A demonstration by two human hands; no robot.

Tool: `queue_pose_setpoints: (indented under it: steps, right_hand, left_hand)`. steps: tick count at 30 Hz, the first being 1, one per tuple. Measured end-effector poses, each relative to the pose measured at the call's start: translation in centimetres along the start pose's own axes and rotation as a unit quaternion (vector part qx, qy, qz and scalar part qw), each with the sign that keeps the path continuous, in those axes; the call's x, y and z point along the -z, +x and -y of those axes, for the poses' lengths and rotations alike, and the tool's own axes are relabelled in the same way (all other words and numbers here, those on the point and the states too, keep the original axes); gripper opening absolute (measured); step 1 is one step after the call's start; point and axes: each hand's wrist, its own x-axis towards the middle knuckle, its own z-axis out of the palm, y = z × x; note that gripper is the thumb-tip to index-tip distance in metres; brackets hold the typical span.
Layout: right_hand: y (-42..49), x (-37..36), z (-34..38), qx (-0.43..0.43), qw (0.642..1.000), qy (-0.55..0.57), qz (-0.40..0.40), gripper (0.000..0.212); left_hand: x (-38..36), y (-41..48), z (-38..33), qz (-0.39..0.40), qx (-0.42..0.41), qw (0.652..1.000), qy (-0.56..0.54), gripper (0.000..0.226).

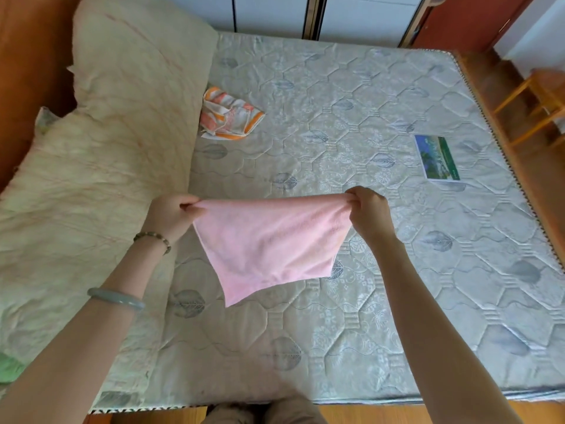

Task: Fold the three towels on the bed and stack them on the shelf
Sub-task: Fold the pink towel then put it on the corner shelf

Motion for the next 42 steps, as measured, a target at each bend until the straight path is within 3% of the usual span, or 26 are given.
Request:
queue_pose_setpoints:
  steps: [3, 9, 11, 14, 17, 22, 25, 29, 32, 36, 42]
  right_hand:
    - [1.6, -0.2, 0.0, 0.007, 0.999, 0.007, -0.030, 0.033]
    - [2.7, -0.3, -0.7, -0.003, 0.993, 0.038, -0.108, 0.038]
    - [1.6, -0.7, -1.2, -0.016, 0.991, 0.061, -0.117, 0.036]
    - [-1.3, -2.2, -2.4, -0.038, 0.991, 0.086, -0.099, 0.032]
    - [-5.6, -5.0, -4.8, -0.074, 0.993, 0.090, -0.035, 0.030]
    - [-13.9, -11.5, -8.5, -0.164, 0.974, 0.018, 0.154, 0.036]
    - [-19.1, -14.9, -10.3, -0.216, 0.939, -0.011, 0.266, 0.037]
    - [-25.0, -17.2, -12.6, -0.272, 0.877, -0.027, 0.396, 0.036]
    - [-26.9, -18.2, -13.5, -0.292, 0.856, -0.020, 0.426, 0.032]
    - [-24.4, -19.4, -13.9, -0.301, 0.872, 0.032, 0.385, 0.031]
    - [-16.1, -21.8, -14.5, -0.266, 0.928, 0.075, 0.248, 0.023]
  left_hand:
    - [0.3, 1.4, -1.0, -0.050, -0.058, 0.997, 0.024, 0.020]
    - [0.5, 1.2, -2.0, -0.124, -0.141, 0.981, 0.046, 0.015]
    - [-0.2, 0.7, -0.8, -0.113, -0.144, 0.983, 0.030, 0.014]
    - [-1.7, -1.0, 1.7, -0.037, -0.131, 0.991, 0.012, 0.015]
    - [-4.4, -3.8, 4.4, 0.042, -0.116, 0.991, 0.049, 0.013]
    - [-10.5, -8.1, 10.6, 0.179, -0.031, 0.976, 0.121, 0.012]
    - [-14.4, -10.9, 15.0, 0.271, 0.038, 0.953, 0.131, 0.028]
    - [-17.6, -14.5, 17.9, 0.398, 0.096, 0.895, 0.180, 0.003]
    - [-18.7, -15.5, 19.6, 0.435, 0.098, 0.872, 0.203, 0.006]
    - [-19.6, -14.2, 21.5, 0.388, 0.126, 0.900, 0.152, 0.013]
    - [-20.8, -7.1, 22.2, 0.196, 0.159, 0.967, -0.023, 0.014]
